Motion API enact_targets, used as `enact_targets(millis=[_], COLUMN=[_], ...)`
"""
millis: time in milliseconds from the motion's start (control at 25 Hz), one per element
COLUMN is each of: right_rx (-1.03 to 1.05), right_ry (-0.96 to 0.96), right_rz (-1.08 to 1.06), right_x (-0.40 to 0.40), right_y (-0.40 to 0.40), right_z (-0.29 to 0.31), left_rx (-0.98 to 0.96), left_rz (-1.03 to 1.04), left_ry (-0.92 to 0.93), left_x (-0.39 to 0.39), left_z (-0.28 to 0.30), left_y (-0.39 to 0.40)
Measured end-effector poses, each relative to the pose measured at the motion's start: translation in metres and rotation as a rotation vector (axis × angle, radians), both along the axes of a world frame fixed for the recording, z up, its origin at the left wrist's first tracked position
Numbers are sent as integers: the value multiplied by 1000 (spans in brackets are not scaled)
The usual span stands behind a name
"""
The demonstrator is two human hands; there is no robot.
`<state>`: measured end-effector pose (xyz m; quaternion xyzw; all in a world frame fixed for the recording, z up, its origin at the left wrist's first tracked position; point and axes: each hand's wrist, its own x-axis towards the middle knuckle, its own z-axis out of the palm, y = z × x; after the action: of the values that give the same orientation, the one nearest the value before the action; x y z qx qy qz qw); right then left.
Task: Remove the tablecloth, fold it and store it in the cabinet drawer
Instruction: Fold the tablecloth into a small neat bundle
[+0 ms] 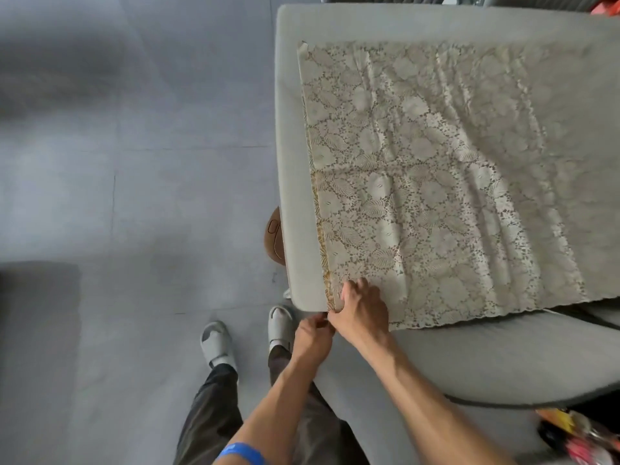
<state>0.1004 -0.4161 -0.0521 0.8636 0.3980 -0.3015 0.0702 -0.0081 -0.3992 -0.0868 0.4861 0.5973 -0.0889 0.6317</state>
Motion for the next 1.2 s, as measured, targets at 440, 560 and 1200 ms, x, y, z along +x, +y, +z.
enact_targets(millis=[440,560,1200], right_rx=[53,166,375], right_ry=[-102,-35,236], right_rz=[-115,-122,-423], right_x=[-23,-27,31], right_y=[-16,-16,12], right_z=[-10,-13,15], left_rx=[73,90,341], left_rz=[-40,-59,-375], left_ry=[-121,-163,125], left_x=[-5,-9,39], left_z=[-14,-20,56], left_y=[6,3,140])
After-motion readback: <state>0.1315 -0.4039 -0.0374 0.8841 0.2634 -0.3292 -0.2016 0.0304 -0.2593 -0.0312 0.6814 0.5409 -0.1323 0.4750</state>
